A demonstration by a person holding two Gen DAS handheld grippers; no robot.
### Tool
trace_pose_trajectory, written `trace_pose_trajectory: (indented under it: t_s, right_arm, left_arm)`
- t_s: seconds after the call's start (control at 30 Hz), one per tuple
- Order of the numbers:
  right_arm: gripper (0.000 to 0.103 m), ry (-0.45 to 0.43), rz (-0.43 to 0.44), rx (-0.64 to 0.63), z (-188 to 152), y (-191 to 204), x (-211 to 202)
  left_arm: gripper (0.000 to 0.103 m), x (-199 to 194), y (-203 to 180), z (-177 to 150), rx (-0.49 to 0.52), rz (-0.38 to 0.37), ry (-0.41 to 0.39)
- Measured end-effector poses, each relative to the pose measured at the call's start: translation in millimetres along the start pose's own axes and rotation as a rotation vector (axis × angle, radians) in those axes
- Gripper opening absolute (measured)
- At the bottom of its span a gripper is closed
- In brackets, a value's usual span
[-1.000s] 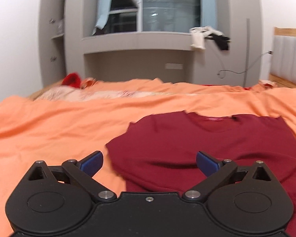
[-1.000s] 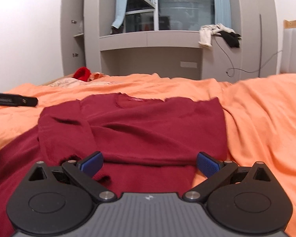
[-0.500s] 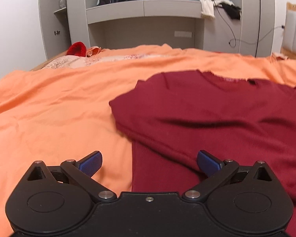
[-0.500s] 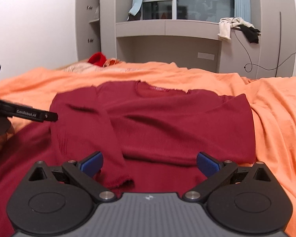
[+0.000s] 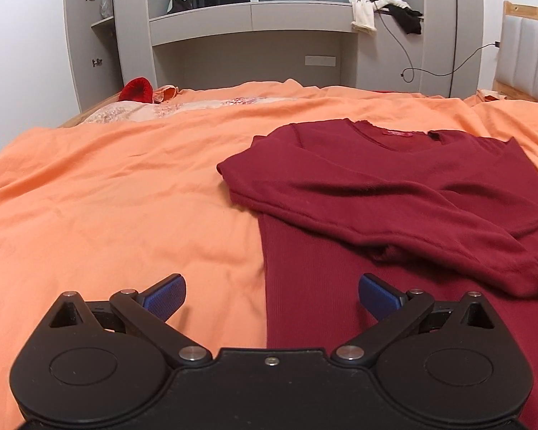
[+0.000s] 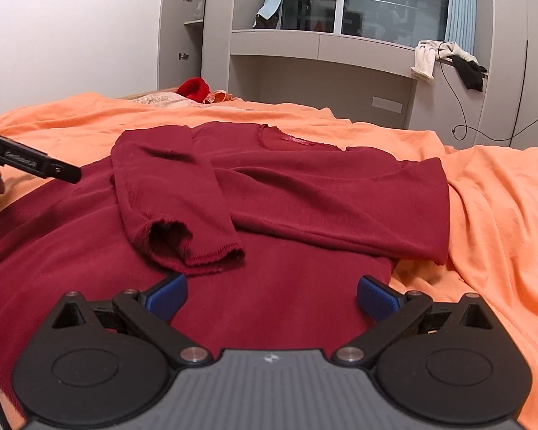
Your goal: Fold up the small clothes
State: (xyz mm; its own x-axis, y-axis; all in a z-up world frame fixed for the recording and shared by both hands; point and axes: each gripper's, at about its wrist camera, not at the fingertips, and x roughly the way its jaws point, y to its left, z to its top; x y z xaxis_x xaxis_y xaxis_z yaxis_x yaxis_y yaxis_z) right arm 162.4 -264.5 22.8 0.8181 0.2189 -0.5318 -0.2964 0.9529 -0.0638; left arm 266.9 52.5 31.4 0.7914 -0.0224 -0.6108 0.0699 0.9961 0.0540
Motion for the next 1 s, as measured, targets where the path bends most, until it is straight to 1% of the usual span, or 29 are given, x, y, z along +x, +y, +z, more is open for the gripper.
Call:
trace_pose_trajectory:
  t_s: [0.13, 0.23, 0.33, 0.4, 0.5, 0.57, 0.63, 0.7, 0.87, 0.93, 1.0]
  right_arm:
    - [0.103, -0.004, -0.005, 0.035, -7.1, -5.1, -11.7]
    - [0.103, -0.021, -0.019, 0.059, -15.0, -5.5, -24.5]
    - [0.103, -0.065, -0.042, 0.082, -23.1, -3.7, -42.0]
    - [0.103, -0.123, -0.058, 0.088, -28.5, -0.8, -57.0]
    - [0.103, -0.189, -0.066, 0.104, -33.8, 3.9, -78.2]
    - [0.103, -0.199, -0.056, 0.131, -37.0, 7.0, -89.9]
    - [0.103, -0.192, -0.031, 0.131, -37.8, 12.9, -97.4]
    - [0.103, -0.174, -0.02, 0.109, -39.1, 20.2, -99.9]
    - [0.103, -0.147, -0.024, 0.059, -28.1, 37.7, -82.6]
    - [0.103, -0.145, -0.035, 0.061, -16.5, 40.1, -72.0]
    - [0.103, -0.143, -0.03, 0.057, -1.8, 40.7, -60.2]
  left_arm:
    - [0.102, -18.3, 1.2, -14.8, 0.003, -0.005, 0.008]
    - [0.102, -33.0, 5.2, -26.7, -0.005, -0.028, 0.005]
    - [0.102, -45.9, 10.9, -36.8, -0.015, -0.043, -0.004]
    - [0.102, -52.8, 14.8, -43.0, -0.019, -0.049, -0.01]
    - [0.102, -60.8, 19.2, -50.4, -0.025, -0.056, -0.012]
    - [0.102, -66.3, 20.8, -54.2, -0.02, -0.062, -0.013]
    - [0.102, -70.1, 21.5, -54.4, -0.006, -0.05, -0.026]
    - [0.102, -69.5, 24.2, -47.2, -0.002, -0.013, -0.046]
    - [0.102, -47.5, 38.8, -13.2, -0.096, 0.083, -0.075]
    - [0.102, -32.6, 46.3, 2.9, -0.136, 0.093, -0.08]
    - [0.102, -16.1, 55.7, 18.9, -0.19, 0.069, -0.088]
